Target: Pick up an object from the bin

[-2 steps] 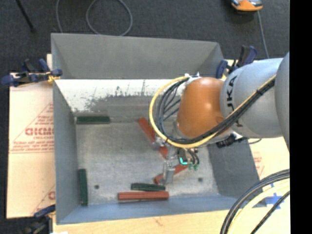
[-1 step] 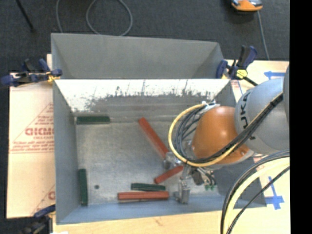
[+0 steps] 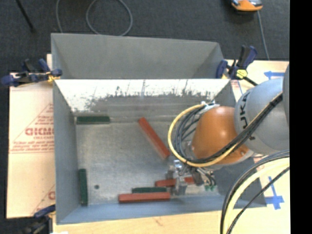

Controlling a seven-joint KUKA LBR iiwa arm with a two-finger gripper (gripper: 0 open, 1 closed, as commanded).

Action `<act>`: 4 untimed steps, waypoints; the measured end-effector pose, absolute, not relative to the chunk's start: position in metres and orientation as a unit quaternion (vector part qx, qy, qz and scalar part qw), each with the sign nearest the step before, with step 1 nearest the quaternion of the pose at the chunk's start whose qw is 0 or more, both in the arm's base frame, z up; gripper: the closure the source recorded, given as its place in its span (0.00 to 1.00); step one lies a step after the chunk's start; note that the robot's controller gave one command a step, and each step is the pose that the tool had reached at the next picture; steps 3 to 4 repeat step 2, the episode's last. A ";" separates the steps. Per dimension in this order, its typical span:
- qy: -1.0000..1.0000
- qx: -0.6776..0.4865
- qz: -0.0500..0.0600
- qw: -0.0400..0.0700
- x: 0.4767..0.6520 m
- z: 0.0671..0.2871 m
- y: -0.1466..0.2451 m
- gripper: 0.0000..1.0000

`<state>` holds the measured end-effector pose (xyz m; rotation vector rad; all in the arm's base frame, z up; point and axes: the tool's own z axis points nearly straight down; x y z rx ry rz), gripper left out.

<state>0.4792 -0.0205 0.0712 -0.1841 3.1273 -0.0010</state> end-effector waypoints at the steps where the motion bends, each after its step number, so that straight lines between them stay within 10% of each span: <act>1: 0.998 -0.057 0.000 0.007 0.516 0.183 0.003 1.00; 2: 0.999 -0.047 -0.001 0.006 0.529 0.260 -0.014 1.00; 4: 0.999 -0.047 -0.001 0.006 0.529 0.260 -0.014 1.00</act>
Offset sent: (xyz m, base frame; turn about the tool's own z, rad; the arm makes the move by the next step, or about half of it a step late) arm 0.0330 0.0236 0.1073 0.0051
